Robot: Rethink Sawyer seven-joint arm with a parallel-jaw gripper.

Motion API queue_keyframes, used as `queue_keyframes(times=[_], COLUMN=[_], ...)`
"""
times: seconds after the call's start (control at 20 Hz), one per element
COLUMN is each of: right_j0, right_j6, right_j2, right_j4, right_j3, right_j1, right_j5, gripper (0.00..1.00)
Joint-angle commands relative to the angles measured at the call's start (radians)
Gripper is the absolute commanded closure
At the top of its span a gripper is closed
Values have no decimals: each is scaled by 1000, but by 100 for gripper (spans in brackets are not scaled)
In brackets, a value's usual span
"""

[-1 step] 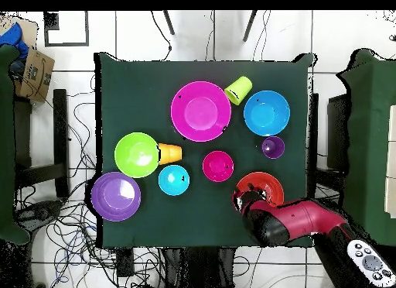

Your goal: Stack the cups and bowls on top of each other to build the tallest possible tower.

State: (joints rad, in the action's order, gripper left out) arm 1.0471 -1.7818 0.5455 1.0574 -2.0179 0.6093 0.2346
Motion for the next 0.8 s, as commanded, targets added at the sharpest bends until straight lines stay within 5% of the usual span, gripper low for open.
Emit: queue_keyframes(times=[0.05,0.8], right_j0=[1,23], right_j6=[303,293], right_j2=[109,173], right_j4=[-39,15], right_j3=[-1,-26], right_j1=[6,15], right_j5=[216,222], gripper=[100,100])
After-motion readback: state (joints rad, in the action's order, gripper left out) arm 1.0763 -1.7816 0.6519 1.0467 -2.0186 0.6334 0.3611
